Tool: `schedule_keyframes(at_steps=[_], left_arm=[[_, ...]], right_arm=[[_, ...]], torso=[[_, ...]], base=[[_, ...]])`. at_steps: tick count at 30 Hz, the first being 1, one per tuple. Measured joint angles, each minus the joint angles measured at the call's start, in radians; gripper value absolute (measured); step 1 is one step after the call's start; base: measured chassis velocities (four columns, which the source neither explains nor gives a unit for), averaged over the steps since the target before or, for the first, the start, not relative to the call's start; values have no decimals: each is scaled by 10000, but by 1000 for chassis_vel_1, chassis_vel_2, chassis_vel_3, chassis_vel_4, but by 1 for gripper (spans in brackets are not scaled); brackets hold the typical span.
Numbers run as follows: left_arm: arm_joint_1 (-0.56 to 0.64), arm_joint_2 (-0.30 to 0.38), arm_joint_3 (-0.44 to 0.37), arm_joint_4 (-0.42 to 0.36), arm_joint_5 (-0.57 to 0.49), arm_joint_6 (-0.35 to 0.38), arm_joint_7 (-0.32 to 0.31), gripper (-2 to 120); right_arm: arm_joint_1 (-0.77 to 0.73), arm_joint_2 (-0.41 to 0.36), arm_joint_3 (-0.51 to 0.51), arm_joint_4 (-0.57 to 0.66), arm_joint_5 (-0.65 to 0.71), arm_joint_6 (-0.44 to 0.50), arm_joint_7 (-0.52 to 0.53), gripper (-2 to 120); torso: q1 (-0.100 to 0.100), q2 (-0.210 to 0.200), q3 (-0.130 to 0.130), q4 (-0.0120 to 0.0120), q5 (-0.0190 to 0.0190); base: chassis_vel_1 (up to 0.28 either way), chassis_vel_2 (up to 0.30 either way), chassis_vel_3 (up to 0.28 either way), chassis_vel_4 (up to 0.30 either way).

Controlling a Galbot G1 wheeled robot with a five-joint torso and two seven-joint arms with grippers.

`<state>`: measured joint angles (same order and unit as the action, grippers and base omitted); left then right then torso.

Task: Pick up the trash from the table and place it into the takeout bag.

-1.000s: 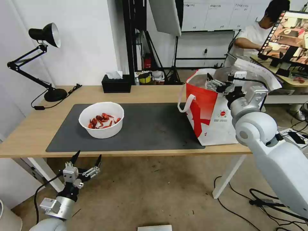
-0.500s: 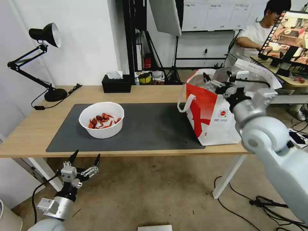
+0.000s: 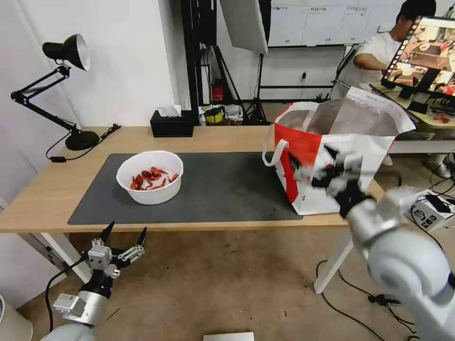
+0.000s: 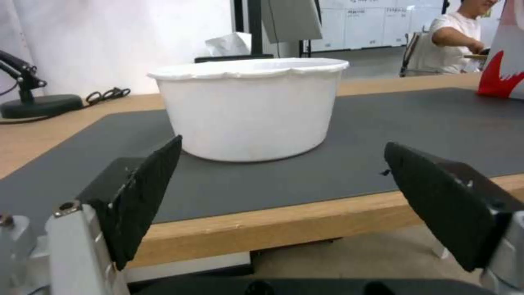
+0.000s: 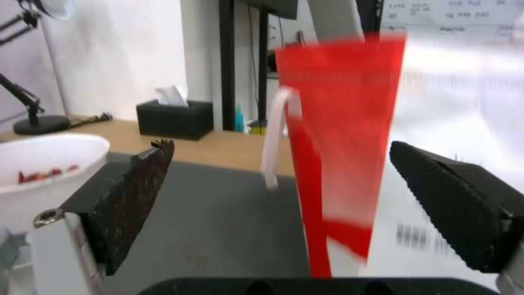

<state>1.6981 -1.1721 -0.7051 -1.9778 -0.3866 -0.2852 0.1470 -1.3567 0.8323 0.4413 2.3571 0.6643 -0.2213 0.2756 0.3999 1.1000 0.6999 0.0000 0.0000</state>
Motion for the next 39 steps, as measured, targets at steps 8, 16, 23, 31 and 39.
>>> schedule_keyframes(at_steps=[8, 16, 23, 31, 39], left_arm=[[58, -60, 35, -31, 47, -20, 19, 100], [133, -171, 83, -35, 111, -36, 39, 100], [214, -245, 29, -49, 116, -60, 55, 100], [238, -252, -38, -47, 117, -80, 65, 100], [201, -125, -130, -97, -63, 39, 28, 100]], right_arm=[[-2549, 1313, -825, -561, -2460, 1886, -1, 100], [-3018, 1809, -1279, -1087, -3263, 2453, 295, 100], [-2872, 1892, -1449, -1370, -3294, 2387, 440, 100], [-2811, 1950, -1559, -1476, -3291, 2245, 455, 100], [-2791, 1948, -1561, -1476, -3280, 2218, 464, 100]], torso=[[0, 1, -1, -1, -1], [1, 1, 0, 0, -1], [1, 0, 0, 0, 0], [1, 0, 1, 0, 0], [1, -1, 1, 2, -1]], base=[[0, 0, 0, 0], [0, 0, 0, 0], [0, 0, 0, 0], [0, 0, 0, 0], [0, 0, 0, 0]])
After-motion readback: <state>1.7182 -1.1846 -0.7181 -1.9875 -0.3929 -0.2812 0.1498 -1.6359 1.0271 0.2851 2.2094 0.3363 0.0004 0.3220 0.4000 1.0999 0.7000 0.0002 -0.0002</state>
